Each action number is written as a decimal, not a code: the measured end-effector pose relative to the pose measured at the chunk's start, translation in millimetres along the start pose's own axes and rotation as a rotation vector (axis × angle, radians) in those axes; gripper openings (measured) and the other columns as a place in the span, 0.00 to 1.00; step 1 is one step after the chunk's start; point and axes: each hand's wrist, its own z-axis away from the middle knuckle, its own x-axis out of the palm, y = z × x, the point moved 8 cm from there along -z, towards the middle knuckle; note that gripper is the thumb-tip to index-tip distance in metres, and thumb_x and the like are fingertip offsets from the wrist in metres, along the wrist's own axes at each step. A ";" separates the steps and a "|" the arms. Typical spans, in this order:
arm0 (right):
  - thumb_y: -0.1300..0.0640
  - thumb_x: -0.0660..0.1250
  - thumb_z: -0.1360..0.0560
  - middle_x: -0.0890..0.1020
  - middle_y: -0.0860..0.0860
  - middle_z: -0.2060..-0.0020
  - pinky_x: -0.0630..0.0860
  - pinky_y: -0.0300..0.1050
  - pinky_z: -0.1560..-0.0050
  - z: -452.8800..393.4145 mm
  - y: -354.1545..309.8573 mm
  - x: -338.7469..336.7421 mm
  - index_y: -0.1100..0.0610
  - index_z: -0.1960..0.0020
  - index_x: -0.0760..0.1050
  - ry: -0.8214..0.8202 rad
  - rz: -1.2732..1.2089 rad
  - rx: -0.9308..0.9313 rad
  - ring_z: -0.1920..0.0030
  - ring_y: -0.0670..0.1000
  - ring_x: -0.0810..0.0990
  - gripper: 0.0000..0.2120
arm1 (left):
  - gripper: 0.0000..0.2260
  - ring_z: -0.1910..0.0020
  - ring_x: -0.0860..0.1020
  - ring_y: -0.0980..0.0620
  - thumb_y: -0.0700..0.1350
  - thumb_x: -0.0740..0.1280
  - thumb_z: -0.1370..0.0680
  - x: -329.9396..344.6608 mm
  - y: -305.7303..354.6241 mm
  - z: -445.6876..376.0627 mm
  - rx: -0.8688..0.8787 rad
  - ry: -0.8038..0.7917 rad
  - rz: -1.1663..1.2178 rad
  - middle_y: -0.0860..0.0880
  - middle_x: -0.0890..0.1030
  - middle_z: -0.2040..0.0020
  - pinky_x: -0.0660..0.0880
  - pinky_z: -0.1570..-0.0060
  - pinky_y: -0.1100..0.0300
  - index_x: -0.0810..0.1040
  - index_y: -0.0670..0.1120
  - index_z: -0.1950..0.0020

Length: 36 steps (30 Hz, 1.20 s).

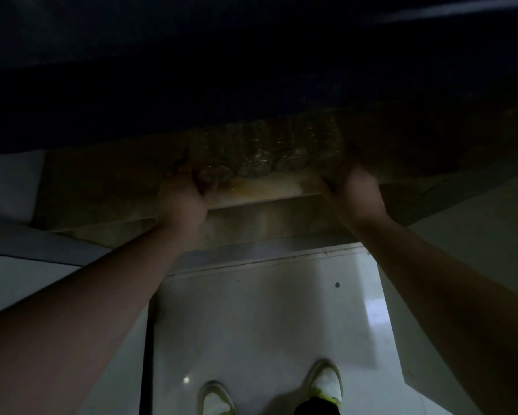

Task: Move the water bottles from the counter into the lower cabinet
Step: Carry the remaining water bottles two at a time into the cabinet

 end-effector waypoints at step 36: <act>0.41 0.54 0.23 0.75 0.54 0.33 0.66 0.53 0.33 582.7 -1.0 -384.6 0.54 0.32 0.72 0.340 0.229 0.540 0.32 0.57 0.72 0.26 | 0.29 0.31 0.69 0.46 0.60 0.48 0.24 -288.2 352.2 405.2 1.236 -0.629 -0.241 0.47 0.71 0.30 0.68 0.37 0.50 0.68 0.51 0.27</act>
